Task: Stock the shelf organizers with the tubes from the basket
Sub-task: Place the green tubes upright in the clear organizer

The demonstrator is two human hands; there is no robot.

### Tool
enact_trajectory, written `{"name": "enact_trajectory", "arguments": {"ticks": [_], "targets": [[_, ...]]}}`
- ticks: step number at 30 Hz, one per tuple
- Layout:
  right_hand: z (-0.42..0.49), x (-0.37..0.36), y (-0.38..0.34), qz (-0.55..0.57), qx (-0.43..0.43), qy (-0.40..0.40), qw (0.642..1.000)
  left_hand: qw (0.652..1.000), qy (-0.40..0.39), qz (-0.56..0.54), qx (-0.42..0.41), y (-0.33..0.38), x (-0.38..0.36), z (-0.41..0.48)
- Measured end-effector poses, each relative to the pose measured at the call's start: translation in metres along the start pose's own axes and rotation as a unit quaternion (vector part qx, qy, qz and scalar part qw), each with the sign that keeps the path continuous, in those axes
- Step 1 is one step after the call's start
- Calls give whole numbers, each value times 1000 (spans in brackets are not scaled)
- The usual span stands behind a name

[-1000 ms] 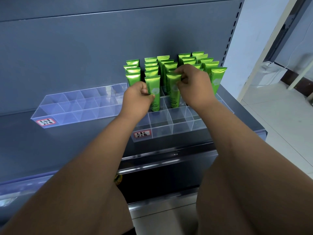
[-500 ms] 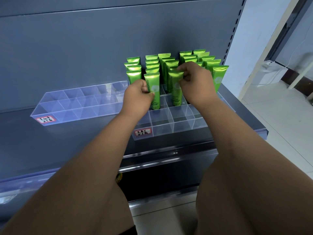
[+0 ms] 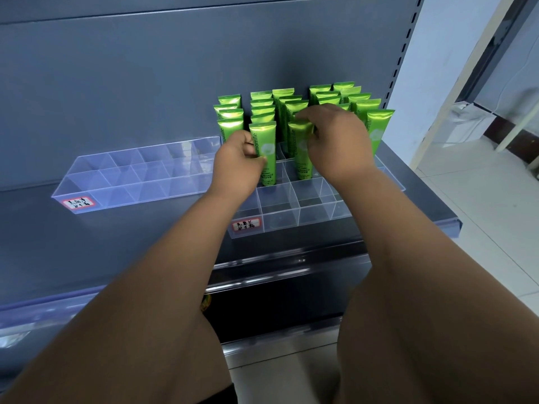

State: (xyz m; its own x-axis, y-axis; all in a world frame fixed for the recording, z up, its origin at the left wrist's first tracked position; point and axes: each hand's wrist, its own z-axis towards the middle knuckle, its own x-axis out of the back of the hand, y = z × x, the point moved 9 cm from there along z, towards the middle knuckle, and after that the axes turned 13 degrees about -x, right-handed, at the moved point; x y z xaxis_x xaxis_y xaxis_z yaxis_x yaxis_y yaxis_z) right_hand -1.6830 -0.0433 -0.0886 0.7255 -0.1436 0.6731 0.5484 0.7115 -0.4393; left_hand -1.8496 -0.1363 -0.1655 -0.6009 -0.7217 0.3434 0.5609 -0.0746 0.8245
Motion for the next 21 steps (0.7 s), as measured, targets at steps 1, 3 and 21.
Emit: {"name": "enact_trajectory", "arguments": {"ticks": [1,3,21], "targets": [[0,0,0,-3,2,1,1000,1000,1,-5,2,0,0,0],[0,1,-1,-8,4,4,1000,1000,2,-14,6,0,0,-1],[5,5,2,-15,-10,19,1000,999,-2,21,-25,11,-4,-3]]}}
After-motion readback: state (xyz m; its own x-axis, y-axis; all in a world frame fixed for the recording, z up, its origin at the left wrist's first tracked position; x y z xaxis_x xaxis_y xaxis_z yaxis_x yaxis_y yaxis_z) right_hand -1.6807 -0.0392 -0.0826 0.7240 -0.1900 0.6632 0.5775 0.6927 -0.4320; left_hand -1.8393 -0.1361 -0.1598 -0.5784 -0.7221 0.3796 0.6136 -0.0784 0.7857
